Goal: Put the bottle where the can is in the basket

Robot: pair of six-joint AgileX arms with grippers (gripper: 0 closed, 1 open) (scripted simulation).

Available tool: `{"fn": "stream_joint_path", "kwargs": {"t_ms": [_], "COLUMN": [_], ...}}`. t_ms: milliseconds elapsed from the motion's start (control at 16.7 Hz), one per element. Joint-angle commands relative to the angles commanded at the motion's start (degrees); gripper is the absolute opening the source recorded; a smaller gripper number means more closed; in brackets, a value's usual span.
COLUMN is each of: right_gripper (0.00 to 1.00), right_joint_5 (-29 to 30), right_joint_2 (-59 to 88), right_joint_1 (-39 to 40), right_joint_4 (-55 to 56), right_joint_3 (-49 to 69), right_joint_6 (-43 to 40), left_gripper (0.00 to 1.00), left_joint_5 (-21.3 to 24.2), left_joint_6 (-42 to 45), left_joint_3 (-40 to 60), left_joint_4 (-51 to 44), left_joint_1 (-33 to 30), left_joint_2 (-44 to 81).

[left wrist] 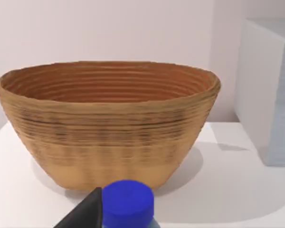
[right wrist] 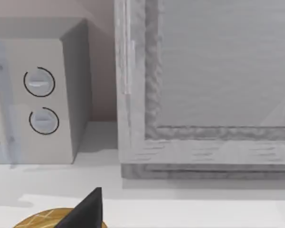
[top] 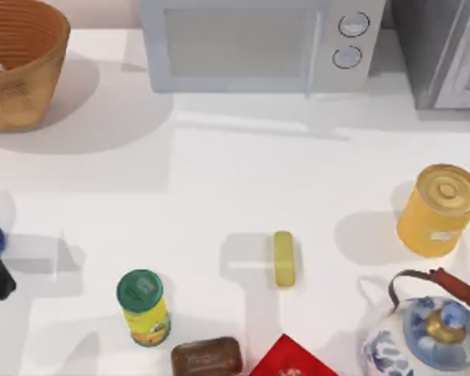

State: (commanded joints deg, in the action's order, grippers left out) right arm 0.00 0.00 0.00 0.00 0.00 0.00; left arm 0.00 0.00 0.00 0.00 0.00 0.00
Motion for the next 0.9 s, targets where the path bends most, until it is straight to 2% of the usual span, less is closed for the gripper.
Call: {"fn": "stream_joint_path", "kwargs": {"t_ms": [240,420,660,900], "right_gripper": [1.00,1.00,1.00,1.00], "right_joint_5": [0.0,0.0,0.0,0.0], "right_joint_2": [0.0,0.0,0.0,0.0], "right_joint_1": [0.0,0.0,0.0,0.0], "right_joint_4": [0.0,0.0,0.0,0.0], "right_joint_3": [0.0,0.0,0.0,0.0], "right_joint_6": [0.0,0.0,0.0,0.0], "left_gripper": [1.00,1.00,1.00,1.00], "left_joint_5": [-0.1,-0.1,0.3,1.2], "left_joint_6": [0.1,0.6,1.7,3.0], "left_joint_3": [1.5,7.9,22.3,41.4], "left_joint_4": [-0.7,-3.5,-10.3,-19.8], "left_joint_1": [0.2,0.9,1.9,3.0], "left_joint_2": [1.4,7.4,22.0,42.4]}}
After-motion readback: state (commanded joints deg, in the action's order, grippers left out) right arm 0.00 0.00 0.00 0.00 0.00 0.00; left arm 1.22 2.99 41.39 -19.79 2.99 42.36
